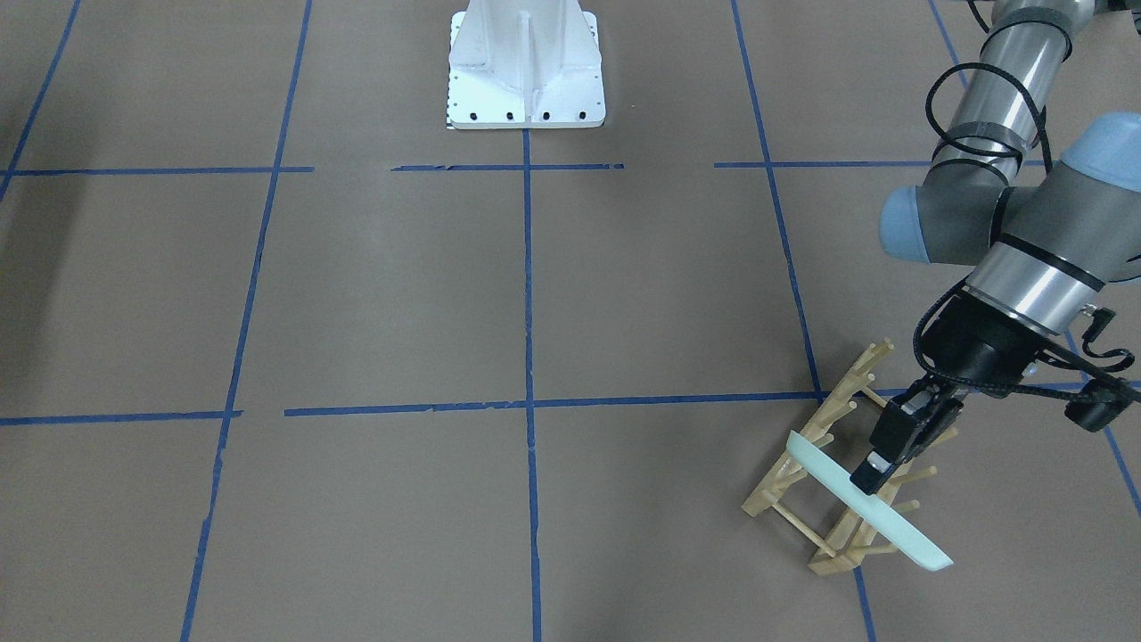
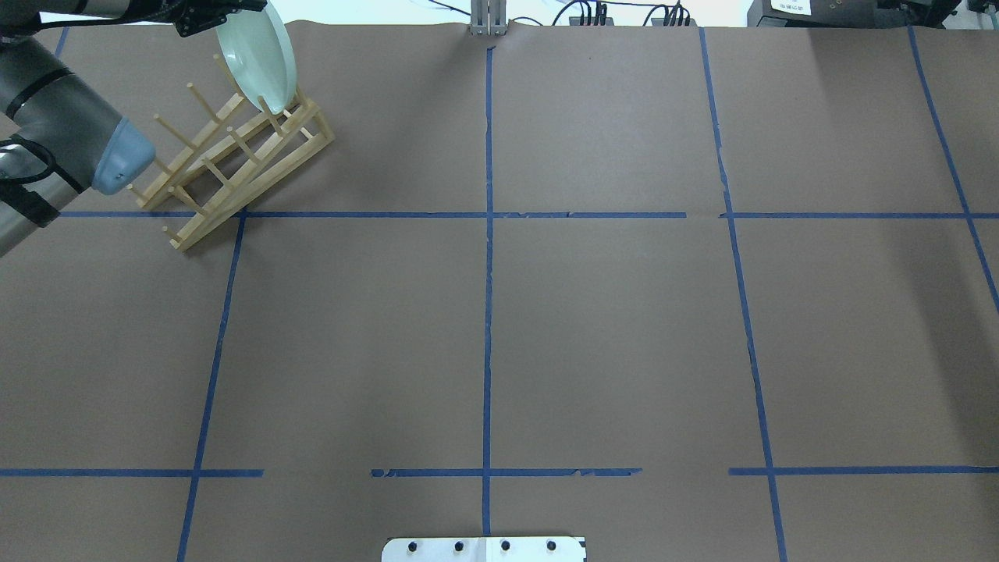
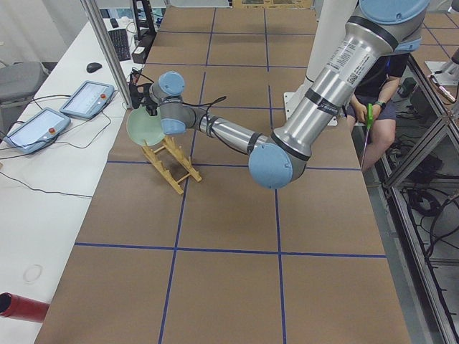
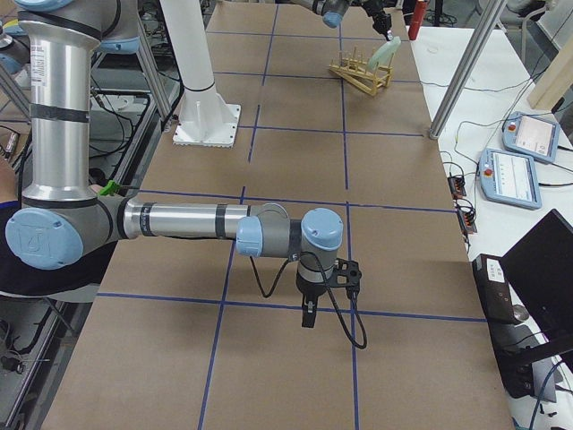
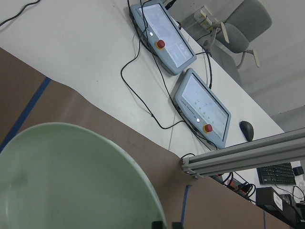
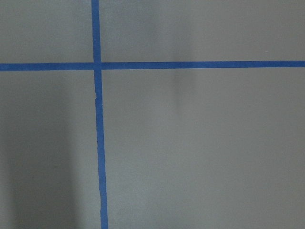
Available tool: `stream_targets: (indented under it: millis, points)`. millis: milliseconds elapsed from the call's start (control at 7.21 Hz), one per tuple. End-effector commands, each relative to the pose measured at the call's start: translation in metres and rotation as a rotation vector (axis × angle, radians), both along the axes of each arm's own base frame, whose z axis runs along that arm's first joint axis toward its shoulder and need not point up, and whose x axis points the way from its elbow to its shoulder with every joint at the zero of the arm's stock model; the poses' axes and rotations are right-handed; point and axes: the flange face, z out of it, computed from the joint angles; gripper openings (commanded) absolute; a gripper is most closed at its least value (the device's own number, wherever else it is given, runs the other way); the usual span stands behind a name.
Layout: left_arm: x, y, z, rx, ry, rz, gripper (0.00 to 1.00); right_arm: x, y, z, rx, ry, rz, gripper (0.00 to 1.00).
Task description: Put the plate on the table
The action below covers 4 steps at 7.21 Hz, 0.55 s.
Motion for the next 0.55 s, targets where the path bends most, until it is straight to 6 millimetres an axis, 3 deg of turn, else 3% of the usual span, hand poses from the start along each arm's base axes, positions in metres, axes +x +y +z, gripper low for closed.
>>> stream_targets:
  millis: [0, 277, 416]
  points:
    - [-0.001, 0.000, 0.003, -0.004, -0.001, -0.001, 0.00, -0.001, 0.000, 0.000, -0.001, 0.000, 0.000, 1.00]
    - [-0.014, -0.003, 0.000, -0.002, 0.004, -0.014, 0.00, 0.000, 0.000, 0.000, 0.000, 0.000, 0.000, 1.00]
    - [-0.036, -0.005, -0.005, 0.002, 0.012, -0.007, 0.00, -0.001, 0.000, 0.000, 0.000, 0.000, -0.001, 1.00]
